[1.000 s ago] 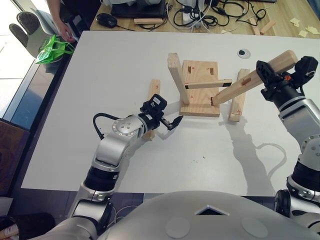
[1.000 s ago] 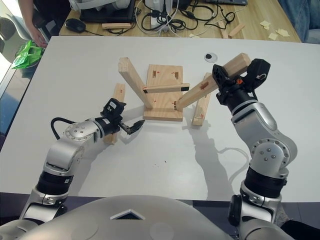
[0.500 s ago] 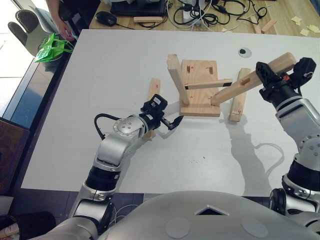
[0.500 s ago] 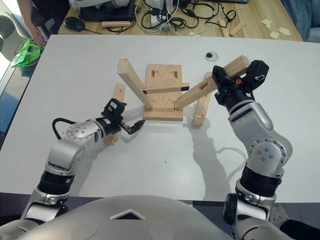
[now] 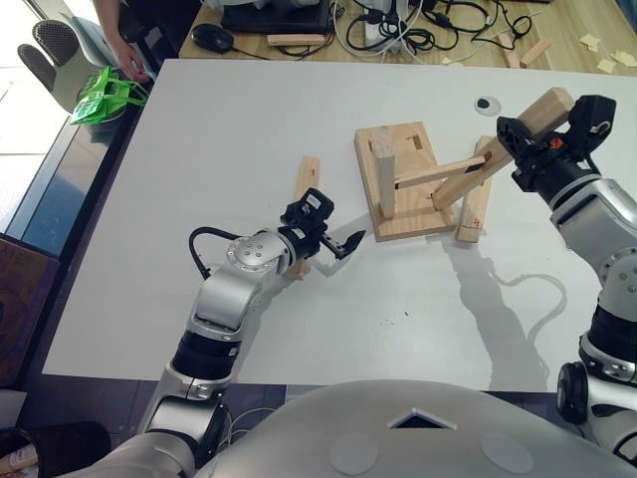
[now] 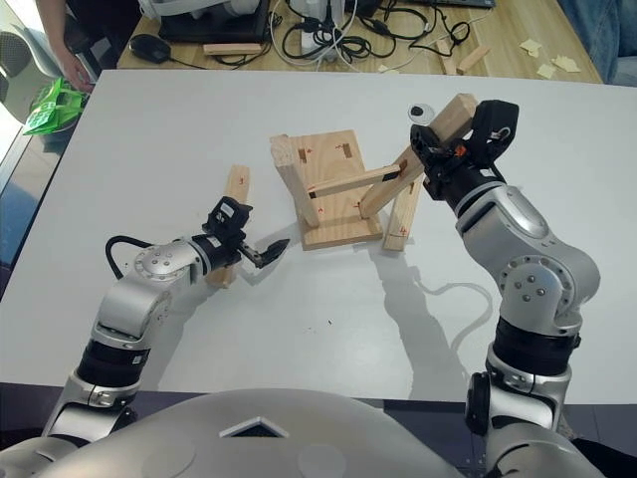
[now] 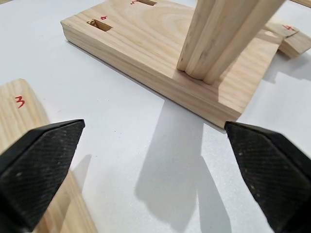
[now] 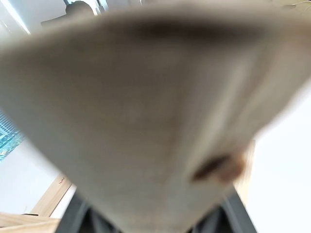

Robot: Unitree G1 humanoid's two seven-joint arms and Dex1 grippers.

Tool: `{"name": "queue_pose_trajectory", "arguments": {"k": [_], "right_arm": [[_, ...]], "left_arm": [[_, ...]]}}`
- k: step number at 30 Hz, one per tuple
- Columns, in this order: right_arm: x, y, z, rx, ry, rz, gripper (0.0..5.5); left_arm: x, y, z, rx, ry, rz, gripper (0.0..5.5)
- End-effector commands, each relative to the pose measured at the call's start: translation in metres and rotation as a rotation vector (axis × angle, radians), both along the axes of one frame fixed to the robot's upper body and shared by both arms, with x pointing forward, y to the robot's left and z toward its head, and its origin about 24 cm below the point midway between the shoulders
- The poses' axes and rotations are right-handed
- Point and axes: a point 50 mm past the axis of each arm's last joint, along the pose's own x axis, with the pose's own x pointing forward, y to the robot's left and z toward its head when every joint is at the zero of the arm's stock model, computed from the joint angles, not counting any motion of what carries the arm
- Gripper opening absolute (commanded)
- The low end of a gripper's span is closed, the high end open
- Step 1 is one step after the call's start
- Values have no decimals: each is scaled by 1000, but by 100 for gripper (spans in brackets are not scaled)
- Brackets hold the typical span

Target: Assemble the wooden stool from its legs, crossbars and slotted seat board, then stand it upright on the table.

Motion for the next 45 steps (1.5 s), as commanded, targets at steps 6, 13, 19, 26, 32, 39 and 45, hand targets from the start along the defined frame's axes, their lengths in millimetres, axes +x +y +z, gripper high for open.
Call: {"name": "queue_pose_trajectory", "arguments": {"k": [6,13,19,26,32,39,45], "right_arm": [[0,-18,-28,63,80,-4,100],[-1,-12,-23,-16,49,72,100],[-3,-6,-23,-99,41,118,100],[-4,-2,-24,-145,25,142,100],[2,-7,-23,-278,15,106,130],[1,-2,-39,-472,80,174,245],[1,4,-40,-421,62,179,336]], "left_arm": [[11,-17,9,-17,-62,-8,540],[11,-22,8,-29,-66,2,540],[12,-22,8,-32,-69,9,540],[12,-22,8,-32,-69,10,540],[13,-22,9,-28,-72,11,540],[14,-21,9,-25,-78,11,540],[15,-20,9,-19,-77,10,540]]}}
